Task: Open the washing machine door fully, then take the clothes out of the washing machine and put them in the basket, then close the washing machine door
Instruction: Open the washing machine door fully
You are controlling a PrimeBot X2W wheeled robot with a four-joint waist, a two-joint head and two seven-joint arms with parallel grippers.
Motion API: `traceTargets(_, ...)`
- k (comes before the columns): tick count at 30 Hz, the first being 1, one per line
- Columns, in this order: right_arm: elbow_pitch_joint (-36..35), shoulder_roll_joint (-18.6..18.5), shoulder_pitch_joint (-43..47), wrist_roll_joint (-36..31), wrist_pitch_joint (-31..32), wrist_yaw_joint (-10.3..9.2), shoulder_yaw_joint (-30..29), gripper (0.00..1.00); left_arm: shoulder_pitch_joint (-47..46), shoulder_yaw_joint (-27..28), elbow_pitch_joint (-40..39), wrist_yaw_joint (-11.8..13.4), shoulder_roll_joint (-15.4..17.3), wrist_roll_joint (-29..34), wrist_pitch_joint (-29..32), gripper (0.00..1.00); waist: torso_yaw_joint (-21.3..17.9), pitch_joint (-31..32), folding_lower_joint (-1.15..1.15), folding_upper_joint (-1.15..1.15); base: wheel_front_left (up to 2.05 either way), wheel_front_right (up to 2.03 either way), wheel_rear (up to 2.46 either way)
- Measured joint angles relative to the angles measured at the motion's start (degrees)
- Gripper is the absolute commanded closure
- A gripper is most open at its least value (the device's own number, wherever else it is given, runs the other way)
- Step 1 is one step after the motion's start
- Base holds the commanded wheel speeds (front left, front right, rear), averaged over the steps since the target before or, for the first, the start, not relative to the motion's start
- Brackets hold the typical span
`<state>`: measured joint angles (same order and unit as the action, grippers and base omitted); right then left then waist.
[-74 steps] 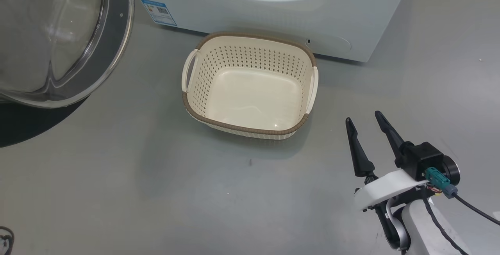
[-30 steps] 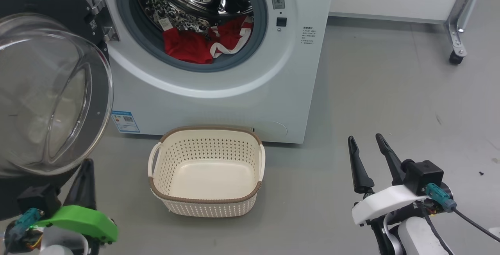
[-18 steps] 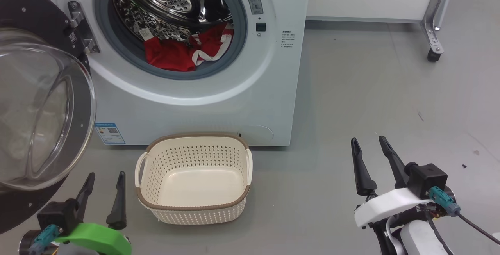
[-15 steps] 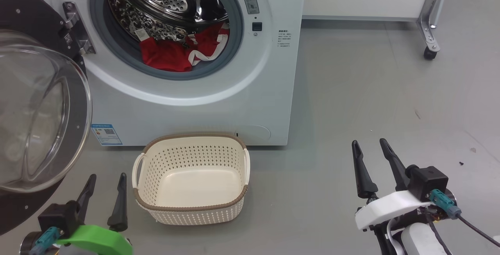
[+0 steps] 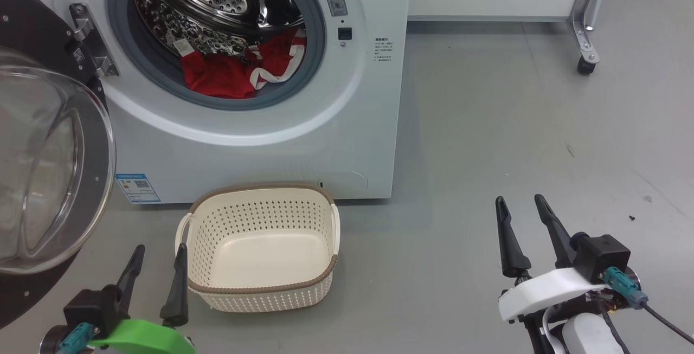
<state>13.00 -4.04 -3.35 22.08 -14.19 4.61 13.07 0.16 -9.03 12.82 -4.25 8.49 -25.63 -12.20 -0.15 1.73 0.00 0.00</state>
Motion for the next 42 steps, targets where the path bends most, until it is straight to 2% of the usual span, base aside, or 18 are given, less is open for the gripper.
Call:
traceTargets(10, -0.52, 0.01, 0.35, -0.13, 0.0, 0.0, -0.25, 0.0, 0.19, 0.63, -0.71, 0.96, -0.24, 0.0, -0.35, 0.0, 0.02, -0.42, 0.0, 0.0, 0.0, 0.0, 0.0)
traceTargets(42, -0.92, 0.31, 0.42, -0.56, 0.0, 0.04, -0.99, 0.0, 1.13, 1.03, -2.05, 1.45, -0.31, 0.01, -0.48, 0.0, -0.02, -0.87, 0.0, 0.0, 0.0, 0.0, 0.0)
